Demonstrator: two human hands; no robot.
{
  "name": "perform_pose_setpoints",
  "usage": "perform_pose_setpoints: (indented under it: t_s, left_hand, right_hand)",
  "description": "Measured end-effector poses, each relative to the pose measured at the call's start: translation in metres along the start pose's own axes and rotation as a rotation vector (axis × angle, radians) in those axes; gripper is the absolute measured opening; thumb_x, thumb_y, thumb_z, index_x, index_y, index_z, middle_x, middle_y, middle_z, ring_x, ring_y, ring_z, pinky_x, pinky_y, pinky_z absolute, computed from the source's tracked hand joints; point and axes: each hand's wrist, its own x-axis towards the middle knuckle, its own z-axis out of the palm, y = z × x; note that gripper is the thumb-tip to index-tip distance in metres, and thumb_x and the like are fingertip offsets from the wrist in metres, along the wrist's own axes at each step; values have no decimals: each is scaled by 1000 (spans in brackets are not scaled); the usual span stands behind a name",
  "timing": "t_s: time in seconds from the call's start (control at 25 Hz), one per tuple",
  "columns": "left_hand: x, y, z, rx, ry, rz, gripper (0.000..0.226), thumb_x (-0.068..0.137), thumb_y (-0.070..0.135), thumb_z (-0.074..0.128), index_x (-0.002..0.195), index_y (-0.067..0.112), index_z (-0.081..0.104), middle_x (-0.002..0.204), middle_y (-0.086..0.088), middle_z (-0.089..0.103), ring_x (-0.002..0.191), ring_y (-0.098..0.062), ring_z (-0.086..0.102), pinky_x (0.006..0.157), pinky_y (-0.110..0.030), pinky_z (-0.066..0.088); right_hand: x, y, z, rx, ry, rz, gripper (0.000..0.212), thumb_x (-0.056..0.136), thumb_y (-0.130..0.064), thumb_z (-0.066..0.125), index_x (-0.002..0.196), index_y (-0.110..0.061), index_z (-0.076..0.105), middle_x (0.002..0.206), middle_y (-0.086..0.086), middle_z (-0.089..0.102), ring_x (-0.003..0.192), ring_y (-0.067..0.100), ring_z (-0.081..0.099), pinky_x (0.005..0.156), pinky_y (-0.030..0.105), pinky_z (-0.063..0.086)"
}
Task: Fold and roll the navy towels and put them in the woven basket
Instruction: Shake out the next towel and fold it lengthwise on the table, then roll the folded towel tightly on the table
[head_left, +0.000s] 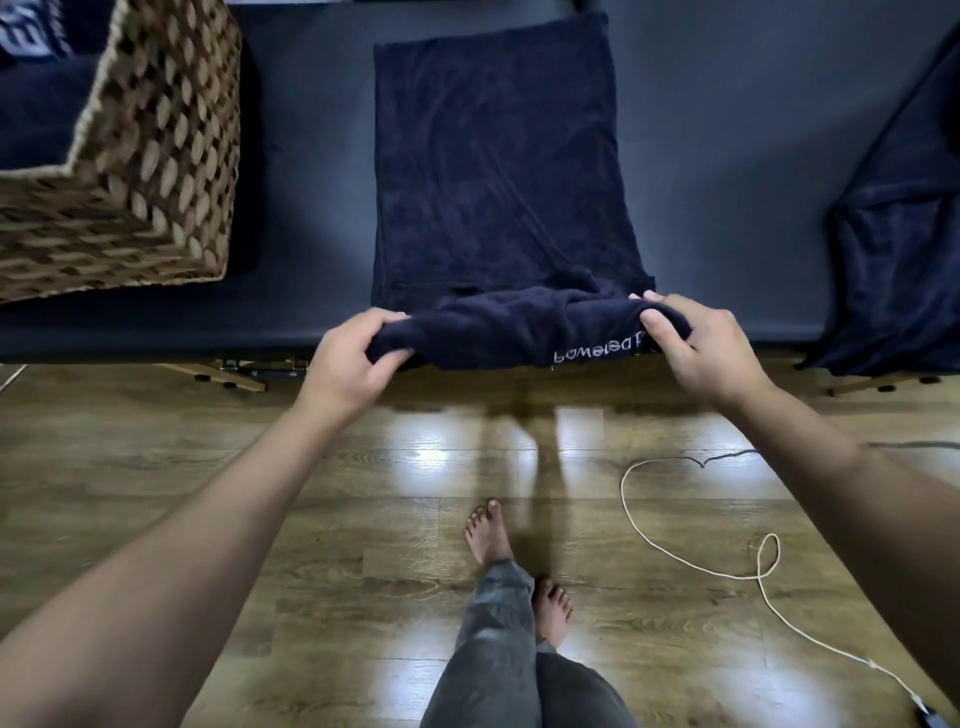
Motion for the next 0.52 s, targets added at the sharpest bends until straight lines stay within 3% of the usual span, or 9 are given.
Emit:
perform_pose_setpoints:
  t_s: [0.04, 0.12, 0.24, 0.36, 0.44, 0.52]
  left_hand:
    - [7, 7, -1, -101, 27, -118, 14, 88, 16, 74, 101, 13, 70, 92, 5, 71, 87, -7, 65, 81, -20, 48]
    - [20, 16, -2, -232, 75, -311, 12, 91, 21, 73, 83, 15, 66, 72, 10, 60, 66, 2, 52, 65, -18, 43]
    - [32, 17, 4, -289, 86, -461, 49, 99, 38, 63, 62, 12, 44, 61, 5, 36, 54, -4, 32, 55, -28, 28]
    - [36, 12, 6, -275, 25, -591, 63, 95, 57, 57, 64, 8, 34, 65, -3, 28, 59, -15, 27, 57, -34, 21]
    - [42, 14, 6, -135, -6, -637, 60, 93, 63, 55, 63, 15, 35, 63, -3, 34, 61, -21, 33, 58, -36, 27]
    - [51, 20, 12, 205, 67, -574, 46, 96, 60, 52, 72, 21, 51, 73, -1, 56, 75, -29, 50, 72, -39, 39]
  right_hand:
    - [1, -3, 0, 42, 40, 30, 23, 103, -41, 53, 95, -30, 71, 95, -8, 73, 91, 15, 63, 83, 24, 47]
    - [4, -12, 2, 115, 101, 93, 40, 102, -43, 52, 65, -27, 49, 62, -7, 51, 62, 10, 43, 59, 23, 36]
    - [13, -20, 3, 174, 156, 159, 57, 100, -51, 50, 64, -9, 36, 61, -2, 33, 60, 14, 29, 57, 34, 28]
    - [22, -23, 5, 226, 144, 209, 66, 98, -55, 52, 65, 1, 39, 64, 3, 33, 62, 13, 30, 58, 35, 26]
    - [29, -25, 7, 234, 130, 241, 67, 96, -57, 53, 66, 3, 46, 62, 2, 38, 61, 14, 35, 58, 34, 30]
    - [36, -26, 10, 183, 112, 299, 64, 95, -56, 54, 66, 0, 53, 60, 1, 48, 62, 19, 45, 61, 34, 34]
